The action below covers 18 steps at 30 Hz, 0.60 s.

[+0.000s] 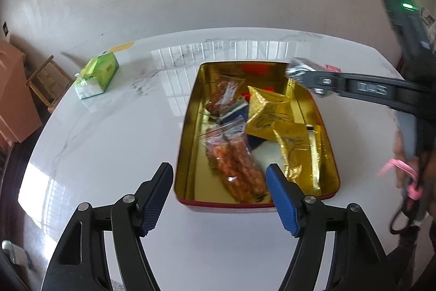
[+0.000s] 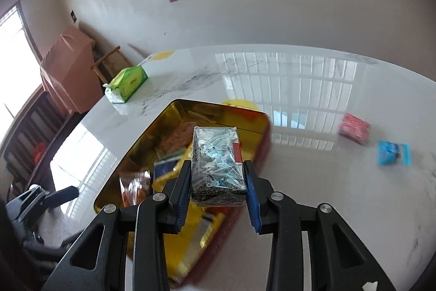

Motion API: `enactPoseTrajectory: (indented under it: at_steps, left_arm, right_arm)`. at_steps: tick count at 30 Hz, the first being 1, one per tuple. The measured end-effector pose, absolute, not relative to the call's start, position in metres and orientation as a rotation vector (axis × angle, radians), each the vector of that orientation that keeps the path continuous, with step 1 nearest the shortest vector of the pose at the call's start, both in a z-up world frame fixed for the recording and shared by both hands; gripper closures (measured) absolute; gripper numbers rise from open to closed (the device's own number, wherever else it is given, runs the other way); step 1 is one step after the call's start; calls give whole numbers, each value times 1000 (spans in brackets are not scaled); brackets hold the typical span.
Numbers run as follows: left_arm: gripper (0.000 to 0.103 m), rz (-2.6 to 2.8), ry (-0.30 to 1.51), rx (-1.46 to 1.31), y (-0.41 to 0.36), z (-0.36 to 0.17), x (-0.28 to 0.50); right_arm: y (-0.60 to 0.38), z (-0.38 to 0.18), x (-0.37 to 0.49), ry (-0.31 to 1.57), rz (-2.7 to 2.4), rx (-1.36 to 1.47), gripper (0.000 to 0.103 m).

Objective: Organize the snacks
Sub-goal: 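Carry the grey foil packet toward the tin with the right gripper, then lower the grey foil packet into the tin and open the right gripper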

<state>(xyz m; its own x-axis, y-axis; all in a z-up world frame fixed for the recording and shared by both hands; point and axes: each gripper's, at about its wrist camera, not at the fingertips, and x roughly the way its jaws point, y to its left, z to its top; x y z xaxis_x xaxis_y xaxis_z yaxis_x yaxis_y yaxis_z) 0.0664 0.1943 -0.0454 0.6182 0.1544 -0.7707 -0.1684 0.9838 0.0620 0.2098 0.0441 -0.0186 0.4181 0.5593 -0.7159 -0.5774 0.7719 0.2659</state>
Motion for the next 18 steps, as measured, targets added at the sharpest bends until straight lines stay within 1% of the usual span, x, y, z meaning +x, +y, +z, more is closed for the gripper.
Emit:
enactPoseTrajectory:
  at_steps: [5,18]
  left_arm:
    - [31,192,893,-17,206,-46,64]
    - [30,218,906,-41,229,-52,64]
  right_arm:
    - [82,-27,226,912,723,-53,69]
    - [127,-44,230,966,737,-64,69]
